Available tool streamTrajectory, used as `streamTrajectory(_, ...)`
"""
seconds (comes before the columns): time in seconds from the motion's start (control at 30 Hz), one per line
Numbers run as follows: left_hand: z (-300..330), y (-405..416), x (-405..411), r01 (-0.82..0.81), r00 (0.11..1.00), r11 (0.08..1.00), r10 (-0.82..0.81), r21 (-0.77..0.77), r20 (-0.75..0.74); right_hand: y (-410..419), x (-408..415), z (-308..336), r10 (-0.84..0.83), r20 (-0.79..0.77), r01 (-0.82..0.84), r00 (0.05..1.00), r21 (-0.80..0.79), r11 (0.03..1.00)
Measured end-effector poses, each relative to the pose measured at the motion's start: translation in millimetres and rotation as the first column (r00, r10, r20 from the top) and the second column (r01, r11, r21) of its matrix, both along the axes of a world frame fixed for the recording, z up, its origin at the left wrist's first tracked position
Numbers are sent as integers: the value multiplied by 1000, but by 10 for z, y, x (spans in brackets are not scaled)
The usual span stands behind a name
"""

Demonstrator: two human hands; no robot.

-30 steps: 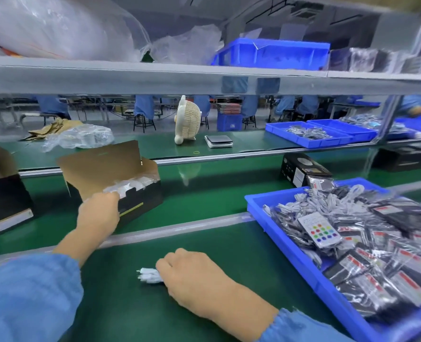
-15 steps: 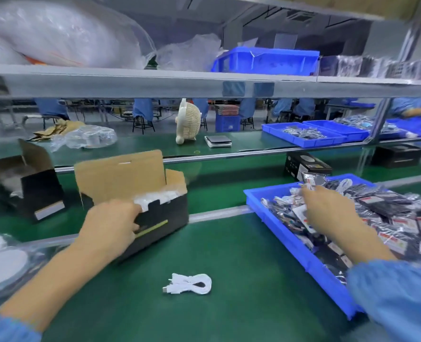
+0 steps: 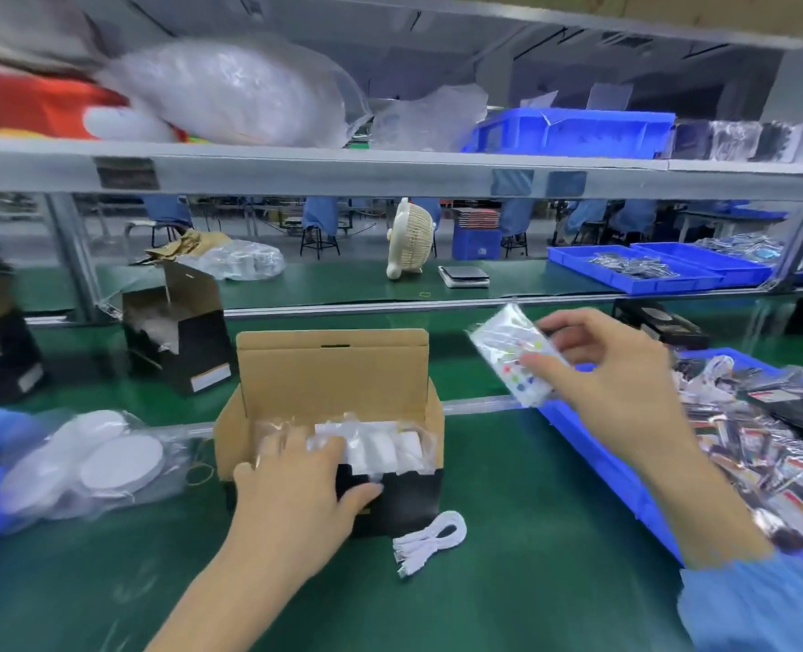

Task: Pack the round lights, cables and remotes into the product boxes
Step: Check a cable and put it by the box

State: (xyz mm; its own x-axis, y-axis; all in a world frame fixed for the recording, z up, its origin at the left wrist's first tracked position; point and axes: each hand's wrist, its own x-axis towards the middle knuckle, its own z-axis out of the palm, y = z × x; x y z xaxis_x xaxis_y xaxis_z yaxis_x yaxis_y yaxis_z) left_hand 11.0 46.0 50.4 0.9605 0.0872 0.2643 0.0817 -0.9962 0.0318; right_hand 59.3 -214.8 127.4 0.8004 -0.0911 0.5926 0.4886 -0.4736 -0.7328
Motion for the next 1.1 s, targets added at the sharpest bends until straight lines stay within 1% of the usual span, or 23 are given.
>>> streamTrajectory(0.03, 1, -75, 7, 24, 1000, 1000, -24, 8, 13, 245, -44, 51, 129, -21, -129, 991, 26, 991)
streamTrajectory(0.07, 6, -153, -4, 39, 999, 999, -39, 17, 20, 468, -54, 65, 208, -34, -209, 977, -2, 978)
streamTrajectory(0.1, 5, -229, -23, 60, 997, 998, -61, 25, 45, 659, -33, 54, 246, -46, -248, 968, -77, 966)
streamTrajectory(0.17, 4, -370, -56, 115, 989, 992, -119, 57, 84, 943, 81, -6, 238, -79, -251, 968, -307, 918)
streamTrajectory(0.23, -6, -477, -90, 155, 984, 983, -162, 96, 71, 1100, 239, -58, 164, -81, -180, 983, -586, 790)
streamTrajectory(0.27, -18, -515, -117, 169, 983, 980, -176, 108, 57, 1137, 305, -64, 124, -78, -144, 989, -672, 727)
streamTrajectory(0.3, -21, -538, -158, 191, 977, 974, -201, 122, 71, 1161, 359, -64, 117, -76, -136, 990, -701, 700)
streamTrajectory(0.37, 17, -530, -241, 258, 960, 954, -271, 154, 67, 1174, 411, -78, 170, -75, -174, 983, -695, 698)
streamTrajectory(0.4, -1, -515, -270, 273, 953, 947, -290, 171, 86, 1178, 397, -99, 201, -51, -175, 978, -727, 664)
streamTrajectory(0.47, -61, -492, -264, 287, 939, 940, -314, 184, 140, 1147, 369, -201, 263, 4, -143, 965, -830, 539)
streamTrajectory(0.53, -99, -462, -249, 296, 932, 938, -325, 178, 162, 1067, 318, -335, 308, -10, -166, 951, -858, 486)
streamTrajectory(0.6, -135, -427, -232, 304, 923, 938, -333, 167, 191, 1019, 295, -455, 305, -49, -180, 951, -891, 417)
streamTrajectory(0.67, -144, -418, -217, 318, 913, 931, -352, 178, 209, 1037, 306, -522, 271, -63, -140, 960, -951, 275)
streamTrajectory(0.7, -137, -424, -205, 324, 910, 929, -358, 178, 211, 1043, 308, -525, 261, -70, -132, 963, -964, 229)
streamTrajectory(0.73, -124, -430, -192, 325, 908, 928, -360, 181, 214, 1042, 303, -509, 262, -90, -147, 961, -968, 205)
streamTrajectory(0.77, -113, -434, -175, 325, 906, 927, -362, 188, 217, 1031, 307, -496, 276, -117, -178, 954, -962, 206)
streamTrajectory(0.83, -100, -435, -159, 325, 908, 924, -364, 200, 208, 996, 321, -493, 320, -166, -252, 933, -935, 250)
streamTrajectory(0.87, -94, -431, -158, 322, 908, 923, -363, 210, 208, 994, 319, -491, 329, -177, -267, 928, -931, 251)
streamTrajectory(0.9, -96, -426, -155, 318, 907, 921, -364, 224, 212, 1020, 311, -481, 319, -182, -261, 930, -939, 223)
streamTrajectory(1.0, -103, -391, -160, 311, 901, 924, -361, 222, 242, 1217, 294, -413, 194, -207, -216, 959, -976, 27)
streamTrajectory(1.03, -97, -367, -160, 311, 897, 926, -361, 213, 254, 1263, 292, -371, 166, -230, -232, 959, -973, -5)
streamTrajectory(1.07, -90, -332, -158, 310, 891, 928, -359, 206, 278, 1257, 290, -323, 189, -279, -286, 942, -958, 11)
streamTrajectory(1.1, -86, -291, -154, 304, 885, 932, -354, 200, 304, 1180, 287, -258, 251, -328, -356, 911, -932, 75)
